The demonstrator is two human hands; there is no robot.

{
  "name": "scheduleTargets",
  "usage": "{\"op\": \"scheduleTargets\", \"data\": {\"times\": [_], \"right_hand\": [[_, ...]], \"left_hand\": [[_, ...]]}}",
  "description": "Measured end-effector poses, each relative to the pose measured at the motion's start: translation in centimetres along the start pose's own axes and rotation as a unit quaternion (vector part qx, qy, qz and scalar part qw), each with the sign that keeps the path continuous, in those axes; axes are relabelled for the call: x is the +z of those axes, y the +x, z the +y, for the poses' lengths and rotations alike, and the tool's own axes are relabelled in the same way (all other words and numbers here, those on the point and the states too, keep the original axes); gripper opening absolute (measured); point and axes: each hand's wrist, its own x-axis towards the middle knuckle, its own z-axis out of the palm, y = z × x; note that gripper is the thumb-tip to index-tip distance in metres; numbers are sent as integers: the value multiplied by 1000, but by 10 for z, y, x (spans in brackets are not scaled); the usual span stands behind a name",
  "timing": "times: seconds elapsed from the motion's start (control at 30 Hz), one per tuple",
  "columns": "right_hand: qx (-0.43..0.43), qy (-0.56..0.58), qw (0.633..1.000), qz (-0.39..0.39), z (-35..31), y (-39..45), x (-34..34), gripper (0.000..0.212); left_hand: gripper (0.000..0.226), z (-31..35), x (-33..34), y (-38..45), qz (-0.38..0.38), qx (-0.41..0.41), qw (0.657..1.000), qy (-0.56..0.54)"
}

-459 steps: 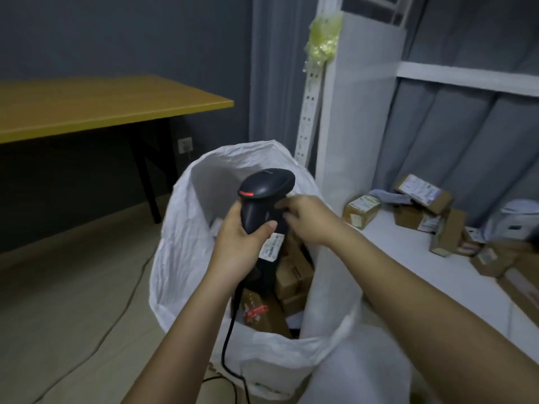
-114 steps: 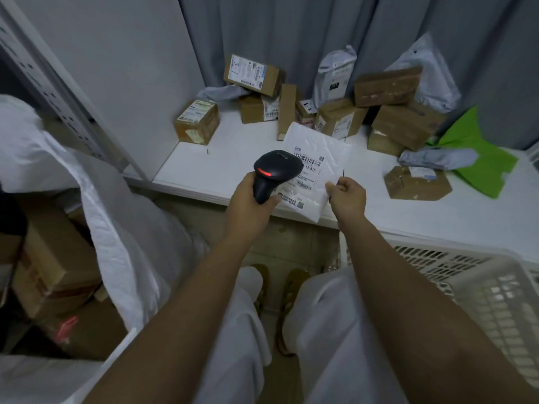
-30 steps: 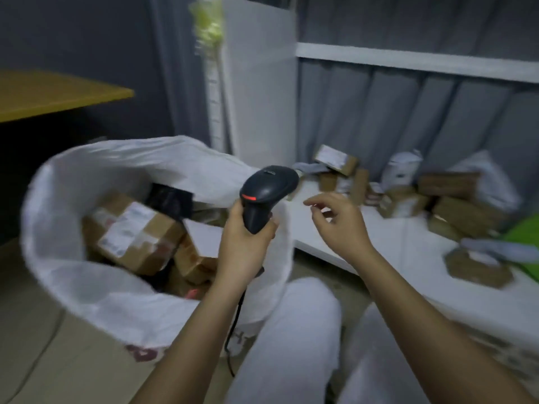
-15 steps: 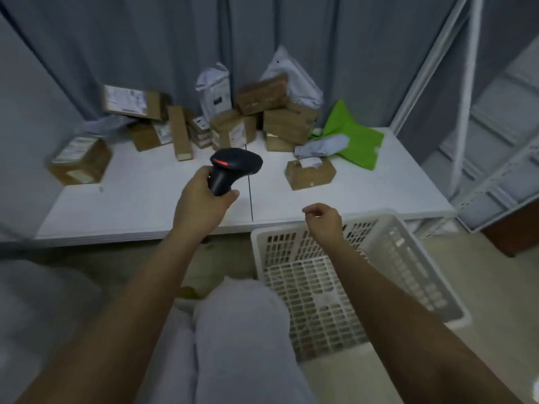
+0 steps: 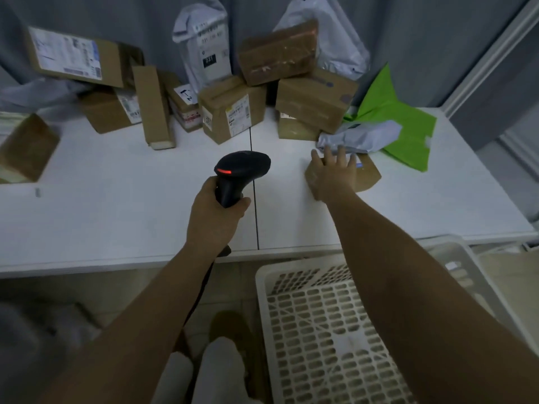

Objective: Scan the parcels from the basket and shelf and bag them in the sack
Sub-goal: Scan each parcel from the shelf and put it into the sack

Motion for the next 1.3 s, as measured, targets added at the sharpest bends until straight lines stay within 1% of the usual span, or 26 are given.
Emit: {"op": "scheduleTargets", "data": {"times": [0.03, 0.1, 0.13, 0.17, 0.2, 0.23, 0.27, 0.3, 0.33, 0.37, 0.4, 0.43, 0.5, 0.57, 0.6, 0.63, 0.77, 0.83, 0.9, 0.97, 1.03, 1.1, 1.13, 1.23, 1.3], "right_hand": [[1, -11, 1000, -3, -2, 5, 0, 75], [-7, -10, 999, 32, -6, 6, -2, 59], [-24, 0, 999, 48, -8, 3, -1, 54], [-50, 8, 997, 55, -8, -3, -1, 57], [-89, 26, 992, 84, -9, -12, 0, 62], [-142, 55, 976, 153, -10, -22, 1, 66], [-184, 103, 951, 226, -11, -33, 1, 64], [-216, 188, 919, 272, -14, -49, -1, 60], [-246, 296, 879, 282, -18, -68, -5, 59], [-256, 407, 839, 254, -24, -87, -11, 64], [-252, 499, 801, 213, -31, -108, -19, 74], [-243, 564, 767, 184, -39, -130, -29, 84], [-241, 644, 710, 153, -55, -172, -54, 92], [-256, 705, 652, 109, -67, -207, -81, 92], [-264, 725, 630, 84, -71, -223, -95, 90], [-272, 734, 619, 67, -75, -236, -107, 88], [-300, 741, 600, 18, -93, -276, -133, 88], [-290, 761, 581, -1, -105, -290, -139, 84], [-234, 801, 550, -13, -119, -299, -148, 72], [-165, 821, 546, -5, -132, -302, -155, 65], [-136, 823, 551, -19, -141, -303, -157, 71], [-143, 816, 559, -32, -148, -304, -156, 80], [-160, 806, 570, -28, -150, -304, -155, 83], [-219, 760, 611, -6, -155, -303, -153, 83], [-244, 718, 652, 6, -159, -300, -152, 82]], "left_hand": [[21, -3, 0, 3, -3, -3, 1000, -3], [21, -5, -2, 5, -1, -10, 1000, -9], [21, -5, -4, 3, 1, -15, 1000, -13], [22, -5, -7, 0, 3, -18, 1000, -19], [21, -3, -11, -4, 6, -21, 999, -27], [21, -2, -17, -9, 12, -24, 999, -37], [22, 0, -23, -15, 19, -27, 998, -48], [23, 3, -30, -22, 29, -29, 997, -61], [25, 7, -37, -30, 42, -31, 996, -74], [26, 11, -44, -37, 57, -34, 994, -90], [27, 16, -52, -45, 73, -37, 991, -107], [26, 21, -61, -54, 89, -39, 987, -126], [26, 31, -80, -73, 110, -36, 980, -161], [30, 36, -99, -92, 119, -36, 976, -181], [34, 38, -108, -103, 124, -39, 973, -190], [37, 37, -117, -113, 131, -44, 970, -202], [44, 30, -144, -147, 134, -60, 956, -253], [43, 25, -153, -156, 131, -58, 956, -256], [44, 21, -161, -162, 135, -59, 955, -257], [46, 18, -168, -164, 140, -54, 957, -248], [45, 13, -173, -164, 147, -45, 959, -238], [43, 10, -178, -161, 161, -43, 955, -245], [42, 9, -180, -160, 170, -49, 950, -257], [42, 4, -185, -155, 188, -68, 930, -307], [48, 1, -189, -153, 193, -75, 920, -334]]}}
